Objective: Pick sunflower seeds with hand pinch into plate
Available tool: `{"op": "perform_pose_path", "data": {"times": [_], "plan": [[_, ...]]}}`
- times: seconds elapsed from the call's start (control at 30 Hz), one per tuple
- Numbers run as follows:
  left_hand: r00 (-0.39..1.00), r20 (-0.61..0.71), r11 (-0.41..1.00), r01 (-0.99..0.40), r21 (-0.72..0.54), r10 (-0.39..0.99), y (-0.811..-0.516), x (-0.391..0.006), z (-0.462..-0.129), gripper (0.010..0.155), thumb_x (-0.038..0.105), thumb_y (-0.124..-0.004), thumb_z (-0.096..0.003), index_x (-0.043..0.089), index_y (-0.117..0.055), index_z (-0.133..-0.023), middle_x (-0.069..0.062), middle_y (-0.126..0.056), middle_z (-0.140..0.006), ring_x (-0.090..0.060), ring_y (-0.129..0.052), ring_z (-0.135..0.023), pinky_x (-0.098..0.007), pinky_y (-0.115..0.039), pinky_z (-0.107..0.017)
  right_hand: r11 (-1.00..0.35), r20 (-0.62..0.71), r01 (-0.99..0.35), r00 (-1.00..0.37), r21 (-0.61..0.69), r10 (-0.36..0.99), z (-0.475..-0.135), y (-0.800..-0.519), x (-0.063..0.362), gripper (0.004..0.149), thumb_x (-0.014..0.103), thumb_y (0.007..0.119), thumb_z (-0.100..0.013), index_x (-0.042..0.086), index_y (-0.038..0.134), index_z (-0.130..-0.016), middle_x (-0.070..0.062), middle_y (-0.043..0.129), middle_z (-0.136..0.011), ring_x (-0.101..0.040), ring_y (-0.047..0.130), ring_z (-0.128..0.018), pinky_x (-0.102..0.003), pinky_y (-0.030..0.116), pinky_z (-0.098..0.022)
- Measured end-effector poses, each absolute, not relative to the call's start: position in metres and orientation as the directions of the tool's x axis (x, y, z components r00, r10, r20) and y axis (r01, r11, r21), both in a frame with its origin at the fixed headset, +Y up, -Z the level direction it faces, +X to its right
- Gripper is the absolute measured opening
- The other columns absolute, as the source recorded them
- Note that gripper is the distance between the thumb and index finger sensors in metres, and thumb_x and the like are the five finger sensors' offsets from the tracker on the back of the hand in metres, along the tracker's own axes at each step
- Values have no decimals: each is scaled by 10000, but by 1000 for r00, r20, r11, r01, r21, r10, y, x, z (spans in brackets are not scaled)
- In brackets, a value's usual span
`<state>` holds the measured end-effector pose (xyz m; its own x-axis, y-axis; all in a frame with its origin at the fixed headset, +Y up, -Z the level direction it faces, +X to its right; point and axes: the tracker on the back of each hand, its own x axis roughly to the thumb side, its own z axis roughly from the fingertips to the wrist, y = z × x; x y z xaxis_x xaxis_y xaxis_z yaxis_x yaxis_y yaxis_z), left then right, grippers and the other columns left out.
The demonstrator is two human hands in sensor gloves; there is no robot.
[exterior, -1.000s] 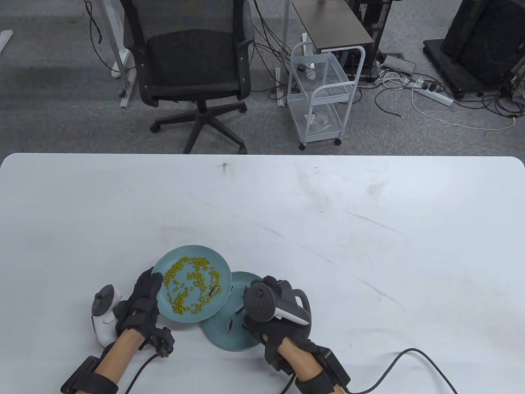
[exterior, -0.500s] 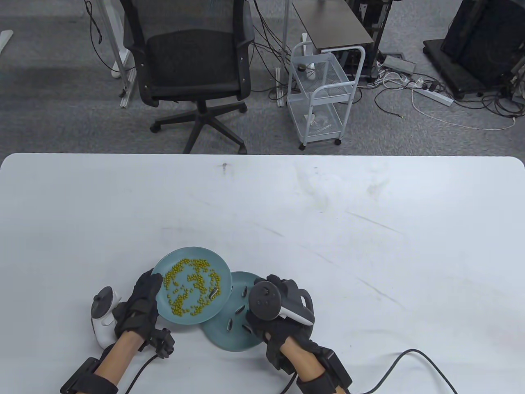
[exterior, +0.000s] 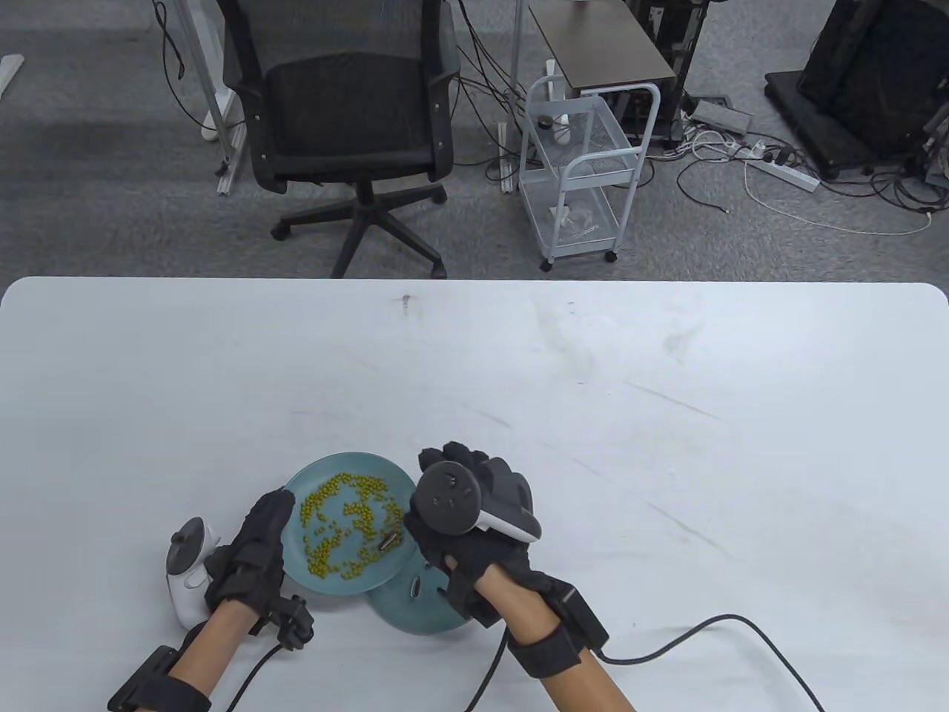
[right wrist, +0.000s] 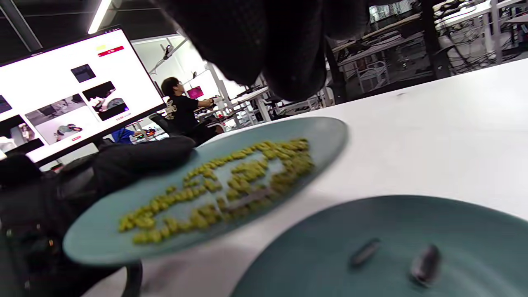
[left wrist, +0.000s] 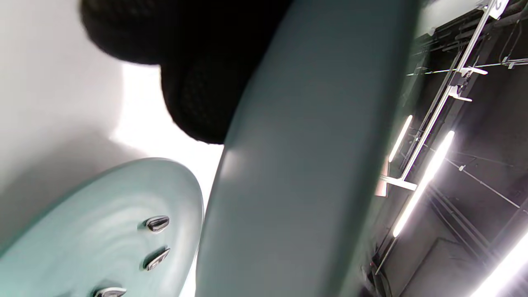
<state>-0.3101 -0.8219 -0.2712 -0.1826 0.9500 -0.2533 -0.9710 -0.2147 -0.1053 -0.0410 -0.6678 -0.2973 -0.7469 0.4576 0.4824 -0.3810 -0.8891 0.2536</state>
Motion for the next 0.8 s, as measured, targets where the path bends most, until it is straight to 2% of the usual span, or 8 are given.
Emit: {"op": "perform_pose_path", "data": {"times": [0.07,0.2,0.33,0.47,0.67,0.8], "plan": [[-175,-251,-208,-972,-113,952,-822,-308,-271,530,532,-570,-633,197,-463,-1029,-129,-841,-772,-255,-989,-399,-362,-819,-304,-875,479,-360,-735,325,480,-307,-668,-57,365,177,873,-522,-106,895,-752,-388,481,-1078,-689,338,-949,-798,273,-631],[-167,-250,-205,-969,-135,954,-822,-306,-272,529,534,-567,-634,200,-462,-1031,-125,-840,-773,-252,-986,-401,-360,-817,-306,-887,541,-292,-710,357,451,-314,-678,-76,365,164,884,-512,-107,892,-756,-388,468,-1079,-690,323,-949,-799,263,-629],[-161,-250,-205,-965,-162,955,-820,-305,-274,525,533,-560,-639,207,-451,-1035,-120,-834,-783,-246,-987,-414,-358,-818,-318,-906,602,-159,-700,392,383,-309,-689,-79,346,154,904,-500,-88,903,-747,-384,458,-1090,-687,303,-959,-804,247,-631],[-142,-241,-182,-971,-156,960,-820,-306,-275,523,530,-560,-638,209,-448,-1035,-117,-834,-785,-243,-988,-417,-356,-821,-322,-903,628,-88,-690,420,360,-306,-694,-83,375,130,923,-484,-88,883,-787,-389,423,-1099,-689,263,-964,-806,222,-629],[-126,-222,-157,-979,-126,967,-819,-310,-275,517,514,-567,-636,199,-454,-1030,-122,-841,-772,-246,-992,-401,-357,-826,-310,-916,665,-4,-687,401,294,-303,-699,-88,451,133,955,-461,-66,832,-846,-380,375,-1111,-679,241,-969,-804,205,-630],[-118,-213,-145,-983,-116,970,-819,-310,-275,515,507,-574,-632,193,-462,-1025,-130,-845,-761,-251,-994,-387,-358,-833,-297,-940,700,34,-677,339,228,-302,-703,-91,412,146,958,-459,-36,852,-814,-357,391,-1119,-664,255,-983,-803,215,-637]]}}
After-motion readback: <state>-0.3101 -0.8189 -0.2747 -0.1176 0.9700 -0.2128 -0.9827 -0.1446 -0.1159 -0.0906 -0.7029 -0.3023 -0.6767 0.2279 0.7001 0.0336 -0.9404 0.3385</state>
